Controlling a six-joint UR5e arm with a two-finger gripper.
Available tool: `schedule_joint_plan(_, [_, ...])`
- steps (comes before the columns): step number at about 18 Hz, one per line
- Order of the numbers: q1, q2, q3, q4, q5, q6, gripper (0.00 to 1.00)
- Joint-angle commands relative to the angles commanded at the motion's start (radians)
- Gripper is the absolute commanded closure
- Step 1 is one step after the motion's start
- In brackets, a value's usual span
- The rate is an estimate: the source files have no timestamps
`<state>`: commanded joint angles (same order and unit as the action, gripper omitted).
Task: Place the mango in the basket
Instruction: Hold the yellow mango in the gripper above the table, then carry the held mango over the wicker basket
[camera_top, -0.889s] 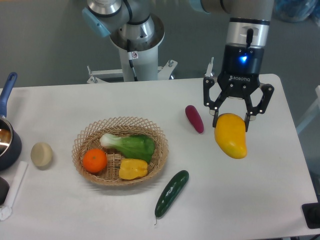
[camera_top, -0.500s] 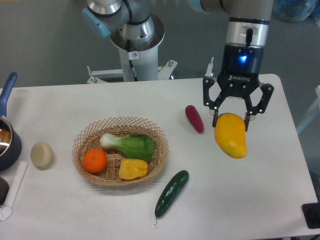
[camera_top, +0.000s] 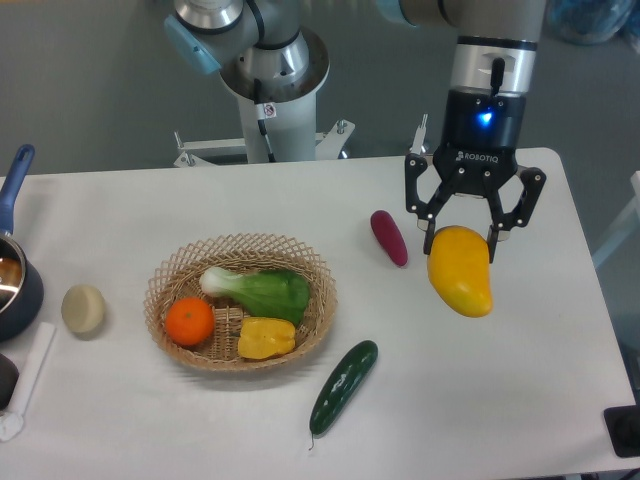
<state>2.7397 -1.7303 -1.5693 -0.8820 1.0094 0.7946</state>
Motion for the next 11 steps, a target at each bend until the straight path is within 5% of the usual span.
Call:
schedule_joint_plan(4, [-0.06,-0.034,-0.011,0.0,0.072,-0.006,0.62])
schedule_joint_plan(11, [-0.236,-0.043,-0.051,-0.002,0.254,-0.208,0.61])
